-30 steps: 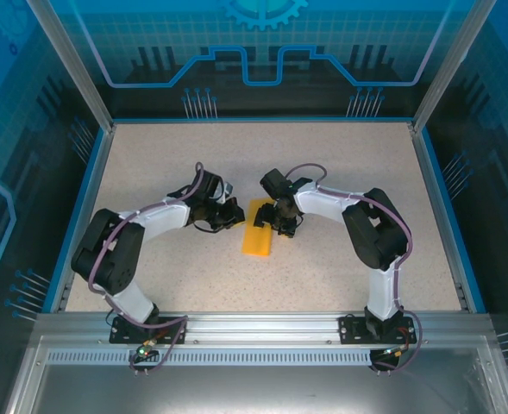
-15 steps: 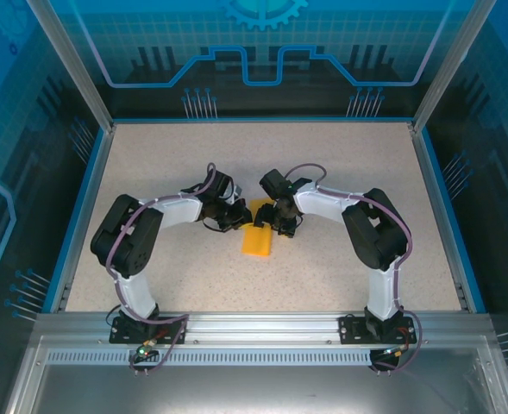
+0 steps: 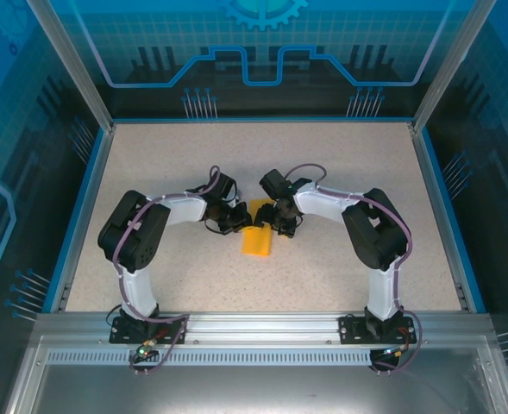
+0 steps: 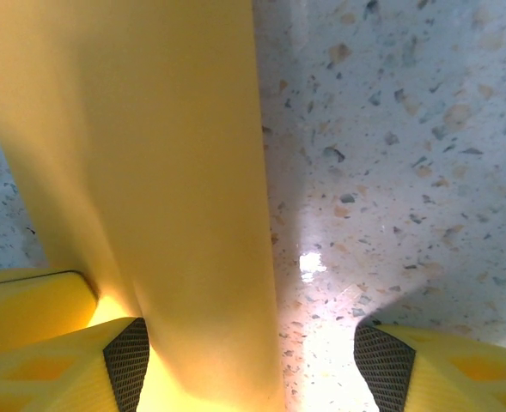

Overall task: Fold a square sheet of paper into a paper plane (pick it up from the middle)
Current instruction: Hold the square sheet of paper at the center of the table.

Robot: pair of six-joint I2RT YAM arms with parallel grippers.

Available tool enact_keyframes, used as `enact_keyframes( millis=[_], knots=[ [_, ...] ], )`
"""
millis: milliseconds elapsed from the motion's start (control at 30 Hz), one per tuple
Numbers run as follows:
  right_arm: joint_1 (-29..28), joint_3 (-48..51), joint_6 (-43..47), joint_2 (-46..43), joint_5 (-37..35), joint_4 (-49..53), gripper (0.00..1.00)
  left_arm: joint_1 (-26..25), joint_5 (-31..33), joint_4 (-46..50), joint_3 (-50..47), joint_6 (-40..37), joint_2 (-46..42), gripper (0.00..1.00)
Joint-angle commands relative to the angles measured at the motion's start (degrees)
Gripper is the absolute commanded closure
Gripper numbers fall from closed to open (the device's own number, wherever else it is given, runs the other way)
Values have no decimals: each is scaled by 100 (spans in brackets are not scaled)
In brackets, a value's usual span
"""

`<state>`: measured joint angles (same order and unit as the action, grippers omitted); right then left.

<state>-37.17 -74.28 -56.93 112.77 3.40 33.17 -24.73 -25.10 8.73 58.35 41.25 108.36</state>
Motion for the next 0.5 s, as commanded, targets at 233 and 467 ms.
enact_keyframes(
  millis=[233, 467],
  knots=[
    [-53, 333, 58, 387, -220, 190, 28, -76, 282, 238, -119, -3, 255, 100],
    [342, 612, 559, -921, 211, -493, 25, -76, 453, 365, -124, -115, 221, 100]
  ],
)
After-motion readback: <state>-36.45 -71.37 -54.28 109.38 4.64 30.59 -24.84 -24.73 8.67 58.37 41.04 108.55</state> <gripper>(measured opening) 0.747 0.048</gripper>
